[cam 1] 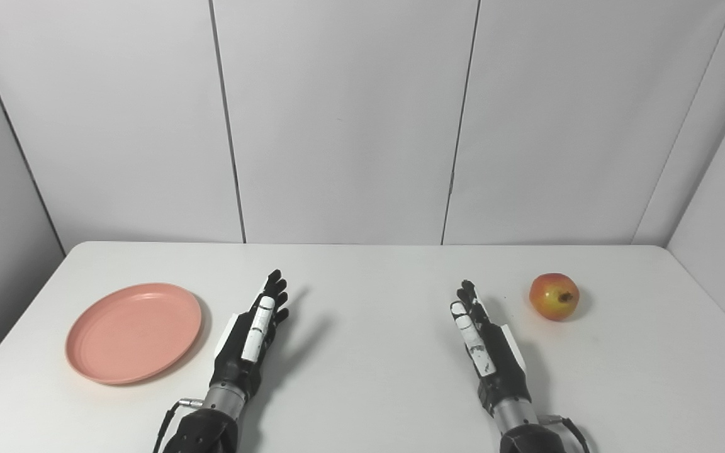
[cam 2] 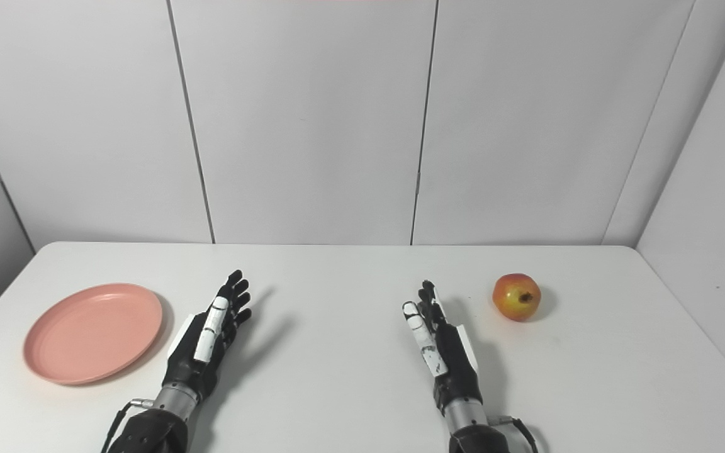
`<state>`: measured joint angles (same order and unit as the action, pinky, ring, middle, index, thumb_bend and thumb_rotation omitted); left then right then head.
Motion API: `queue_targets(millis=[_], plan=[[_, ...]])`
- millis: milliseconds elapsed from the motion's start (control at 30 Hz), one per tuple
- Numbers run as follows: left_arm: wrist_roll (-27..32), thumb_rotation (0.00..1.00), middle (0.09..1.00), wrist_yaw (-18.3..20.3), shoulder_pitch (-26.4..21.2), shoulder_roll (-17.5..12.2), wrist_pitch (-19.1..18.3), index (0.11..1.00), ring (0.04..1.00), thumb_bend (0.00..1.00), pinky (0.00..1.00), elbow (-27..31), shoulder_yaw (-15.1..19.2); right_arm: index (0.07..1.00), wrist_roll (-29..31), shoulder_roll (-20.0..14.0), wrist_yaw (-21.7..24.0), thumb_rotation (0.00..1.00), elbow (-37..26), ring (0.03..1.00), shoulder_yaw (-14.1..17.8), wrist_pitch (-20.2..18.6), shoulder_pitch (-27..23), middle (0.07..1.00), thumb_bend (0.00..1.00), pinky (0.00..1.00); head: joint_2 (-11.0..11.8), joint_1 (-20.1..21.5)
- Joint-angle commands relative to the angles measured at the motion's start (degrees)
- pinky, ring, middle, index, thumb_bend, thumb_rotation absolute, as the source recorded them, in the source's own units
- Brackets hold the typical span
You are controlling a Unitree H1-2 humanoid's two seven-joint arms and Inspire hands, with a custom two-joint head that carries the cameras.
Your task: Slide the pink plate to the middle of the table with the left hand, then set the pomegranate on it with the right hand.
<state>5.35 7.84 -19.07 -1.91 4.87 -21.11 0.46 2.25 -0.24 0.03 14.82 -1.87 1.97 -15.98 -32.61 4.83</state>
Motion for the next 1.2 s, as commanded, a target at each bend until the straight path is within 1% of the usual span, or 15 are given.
queue_targets(millis=[0,300,400,467,667,767,933,1167], plan=[[-0.24,1.0,1.0,0.43,0.2,-0.77,0.39,1.0,0.991,0.49,0.96,-0.25,-0.23,1.0,-0.21,-0.23,0.72,0.85,-1.89,0.991,0.07,0.06,-1.76,1.0,0.62,0.99,-0.03,-0.09],[0.1,1.0,1.0,0.58,0.19,-0.69,0.56,1.0,0.994,0.51,0.97,-0.6,-0.2,1.0,-0.04,-0.13,0.68,0.86,-1.69,0.998,0.18,0.14,-1.92,1.0,0.62,1.0,0.15,-0.09],[-0.08,1.0,1.0,0.53,0.32,-0.7,0.5,1.0,0.993,0.51,0.97,-0.33,-0.31,1.0,0.04,-0.17,0.79,0.86,-2.04,0.996,0.14,-0.18,-1.78,1.0,0.61,1.0,0.15,-0.09],[-0.26,1.0,1.0,0.39,0.18,-0.72,0.65,1.0,0.992,0.5,0.97,-0.53,-0.33,1.0,0.07,-0.16,0.78,0.85,-2.11,0.993,0.17,-0.17,-1.79,1.0,0.63,0.99,0.03,-0.06],[0.17,1.0,1.0,0.6,0.14,-0.64,0.19,1.0,0.993,0.5,0.97,-0.44,-0.21,1.0,0.36,-0.27,1.09,0.86,-1.55,0.996,0.18,0.31,-2.0,1.0,0.61,1.0,0.2,-0.16],[0.22,1.0,1.0,0.8,0.23,-0.75,0.56,1.0,0.996,0.5,0.98,-0.57,-0.24,1.0,0.1,-0.14,0.94,0.86,-1.59,0.999,0.23,0.25,-1.89,1.0,0.62,1.0,0.19,-0.17],[-0.46,1.0,1.0,0.35,0.24,-0.75,0.43,1.0,0.99,0.5,0.96,-0.37,-0.29,1.0,0.43,-0.07,1.27,0.84,-2.06,0.999,0.36,-0.17,-1.71,1.0,0.61,1.0,0.1,-0.09],[0.56,1.0,1.0,1.01,0.33,-0.53,0.35,1.0,0.995,0.49,0.97,-0.35,0.01,1.0,0.25,-0.01,1.19,0.85,-1.89,0.994,0.4,0.17,-1.73,1.0,0.61,1.0,0.25,-0.16]])
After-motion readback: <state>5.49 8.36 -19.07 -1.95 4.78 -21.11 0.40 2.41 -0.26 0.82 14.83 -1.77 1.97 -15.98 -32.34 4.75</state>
